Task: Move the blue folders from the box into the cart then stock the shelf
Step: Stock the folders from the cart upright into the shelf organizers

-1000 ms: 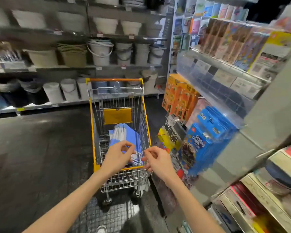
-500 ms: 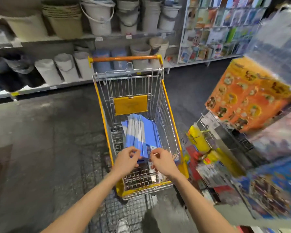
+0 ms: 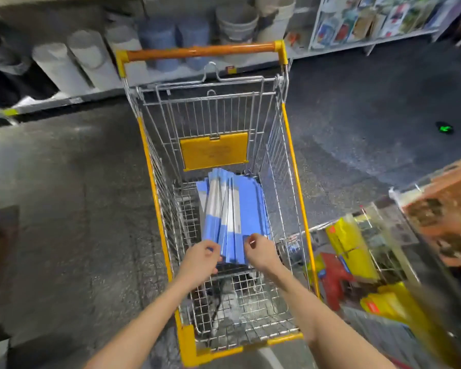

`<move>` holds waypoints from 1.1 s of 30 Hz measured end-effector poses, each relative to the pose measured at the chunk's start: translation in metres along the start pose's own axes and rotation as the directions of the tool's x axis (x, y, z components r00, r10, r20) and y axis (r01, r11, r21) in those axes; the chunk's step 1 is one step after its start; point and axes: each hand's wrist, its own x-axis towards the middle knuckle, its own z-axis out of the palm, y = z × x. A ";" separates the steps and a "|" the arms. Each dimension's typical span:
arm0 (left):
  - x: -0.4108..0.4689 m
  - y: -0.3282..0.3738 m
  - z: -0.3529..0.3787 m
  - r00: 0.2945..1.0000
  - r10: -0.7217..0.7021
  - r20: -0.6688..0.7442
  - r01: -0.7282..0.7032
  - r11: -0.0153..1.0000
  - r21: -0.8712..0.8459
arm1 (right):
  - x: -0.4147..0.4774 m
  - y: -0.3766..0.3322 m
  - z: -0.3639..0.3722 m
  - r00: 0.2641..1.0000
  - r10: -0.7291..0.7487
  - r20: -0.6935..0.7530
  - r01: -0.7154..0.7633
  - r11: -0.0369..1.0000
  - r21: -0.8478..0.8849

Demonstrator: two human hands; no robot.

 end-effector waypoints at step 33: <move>0.164 -0.029 0.092 0.954 -0.295 0.061 0.301 0.940 -0.164 | 0.144 0.072 0.000 0.990 0.138 0.028 -0.138 0.906 0.399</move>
